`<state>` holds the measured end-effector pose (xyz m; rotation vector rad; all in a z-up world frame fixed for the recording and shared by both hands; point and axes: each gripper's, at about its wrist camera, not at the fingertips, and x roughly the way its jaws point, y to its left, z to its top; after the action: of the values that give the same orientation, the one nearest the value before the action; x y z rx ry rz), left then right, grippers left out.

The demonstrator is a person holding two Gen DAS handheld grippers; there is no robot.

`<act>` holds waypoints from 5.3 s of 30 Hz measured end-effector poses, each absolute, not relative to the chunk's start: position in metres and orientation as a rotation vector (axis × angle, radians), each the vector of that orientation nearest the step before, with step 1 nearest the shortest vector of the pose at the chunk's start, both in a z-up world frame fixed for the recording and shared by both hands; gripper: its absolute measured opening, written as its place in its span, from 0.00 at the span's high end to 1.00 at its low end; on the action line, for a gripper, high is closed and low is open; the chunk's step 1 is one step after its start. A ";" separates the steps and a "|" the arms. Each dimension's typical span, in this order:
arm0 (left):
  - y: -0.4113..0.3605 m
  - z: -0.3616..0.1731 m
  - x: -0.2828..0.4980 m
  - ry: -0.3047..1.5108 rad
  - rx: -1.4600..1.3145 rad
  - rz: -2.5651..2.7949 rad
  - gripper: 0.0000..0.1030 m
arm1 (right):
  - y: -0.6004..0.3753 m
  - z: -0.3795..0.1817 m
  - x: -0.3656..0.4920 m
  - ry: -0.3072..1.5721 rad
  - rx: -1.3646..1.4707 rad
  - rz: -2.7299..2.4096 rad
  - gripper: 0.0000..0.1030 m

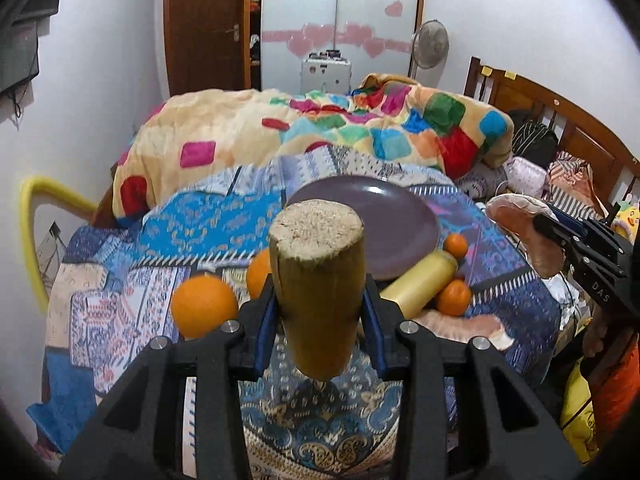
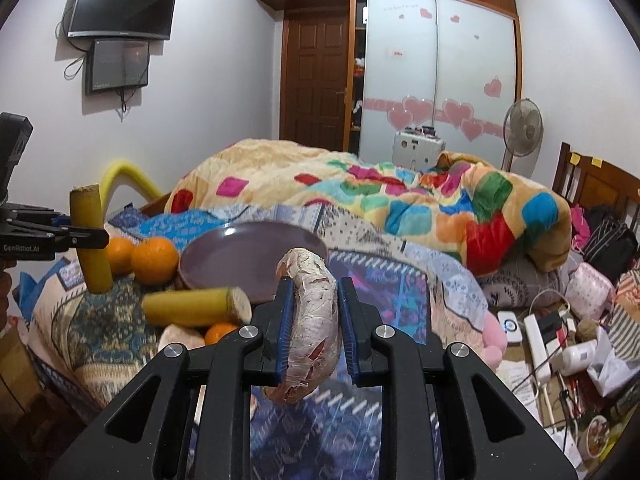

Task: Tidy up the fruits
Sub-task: 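Lift the yellow cylinder with the left tool while the right tool carries the pomelo wedge over the plate, then lower the cylinder onto the purple plate and open the left tool while the right tool releases the wedge, then grasp the second pomelo wedge with the right tool while the left tool approaches another yellow cylinder, then grasp the second yellow cylinder with the left tool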

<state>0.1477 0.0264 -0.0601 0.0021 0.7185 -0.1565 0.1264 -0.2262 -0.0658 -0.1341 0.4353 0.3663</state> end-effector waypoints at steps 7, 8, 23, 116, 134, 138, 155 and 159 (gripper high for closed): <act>0.018 -0.049 0.162 0.669 0.024 -0.159 0.63 | -0.219 -0.049 0.141 0.379 -0.120 0.365 0.80; 0.017 -0.048 0.164 0.662 0.030 -0.157 0.63 | -0.218 -0.047 0.143 0.373 -0.118 0.366 0.80; 0.004 -0.056 0.217 0.654 0.023 -0.201 0.63 | -0.185 -0.047 0.185 0.366 -0.111 0.401 0.80; 0.035 -0.125 0.108 0.870 -0.036 -0.102 0.16 | -0.159 -0.135 0.129 0.795 -0.227 0.571 0.32; 0.022 -0.122 0.114 0.856 -0.041 -0.135 0.16 | -0.177 -0.108 0.107 0.720 -0.202 0.625 0.75; 0.016 -0.118 0.119 0.848 -0.025 -0.143 0.16 | -0.186 -0.094 0.109 0.698 -0.154 0.625 0.80; -0.032 -0.121 0.188 0.829 0.060 -0.238 0.16 | -0.230 -0.076 0.133 0.626 -0.119 0.496 0.82; -0.038 -0.129 0.203 0.844 0.077 -0.272 0.21 | -0.242 -0.092 0.144 0.668 -0.137 0.441 0.82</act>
<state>0.2028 -0.0383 -0.1292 0.0774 0.8437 -0.2718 0.1443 -0.2422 -0.0916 -0.1368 0.6675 0.4411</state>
